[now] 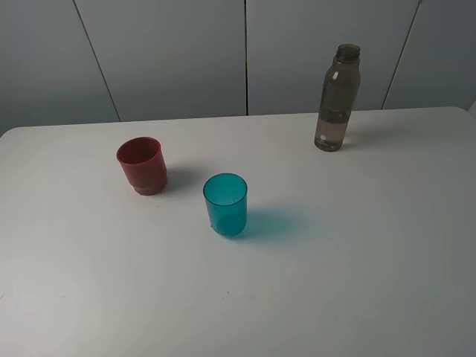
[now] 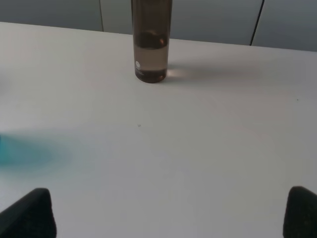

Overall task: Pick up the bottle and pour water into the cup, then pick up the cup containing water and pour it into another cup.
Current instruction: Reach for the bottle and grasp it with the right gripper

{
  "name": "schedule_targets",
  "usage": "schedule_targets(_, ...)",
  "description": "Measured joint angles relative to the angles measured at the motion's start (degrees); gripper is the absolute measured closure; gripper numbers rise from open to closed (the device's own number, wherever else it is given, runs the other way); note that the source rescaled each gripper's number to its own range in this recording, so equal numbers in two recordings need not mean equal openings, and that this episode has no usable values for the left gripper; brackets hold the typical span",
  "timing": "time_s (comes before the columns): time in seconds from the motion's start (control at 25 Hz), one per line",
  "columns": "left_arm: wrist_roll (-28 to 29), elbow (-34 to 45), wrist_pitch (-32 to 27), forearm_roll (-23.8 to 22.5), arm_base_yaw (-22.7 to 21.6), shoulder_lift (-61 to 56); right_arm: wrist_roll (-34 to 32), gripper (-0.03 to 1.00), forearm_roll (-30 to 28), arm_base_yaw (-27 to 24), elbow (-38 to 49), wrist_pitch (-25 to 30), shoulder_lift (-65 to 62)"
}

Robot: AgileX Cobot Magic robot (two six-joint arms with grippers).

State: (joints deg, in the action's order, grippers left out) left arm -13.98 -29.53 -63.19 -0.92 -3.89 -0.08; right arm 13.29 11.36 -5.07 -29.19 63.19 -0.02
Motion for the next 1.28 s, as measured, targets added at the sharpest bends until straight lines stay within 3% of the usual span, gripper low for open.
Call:
schedule_targets(0.2,0.0,0.0,0.0,0.0,0.0,0.0,0.0,-0.03,3.27,0.0,0.0,0.03,0.0)
schedule_targets(0.48,0.0,0.0,0.0,0.0,0.0,0.0,-1.66,-0.03,2.93,0.0,-0.95,-1.63,2.66)
schedule_targets(0.88,0.0,0.0,0.0,0.0,0.0,0.0,-1.74,-0.03,2.04,0.0,-9.69,-14.12,28.77)
schedule_targets(1.08,0.0,0.0,0.0,0.0,0.0,0.0,-1.74,-0.03,1.21,0.17,-10.09,-24.6,40.63)
schedule_targets(1.16,0.0,0.0,0.0,0.0,0.0,0.0,-1.74,-0.03,-0.35,2.39,-10.09,-29.0,44.31)
schedule_targets(1.28,0.0,0.0,0.0,0.0,0.0,0.0,-1.74,-0.03,-3.29,9.84,-10.09,-34.92,50.02)
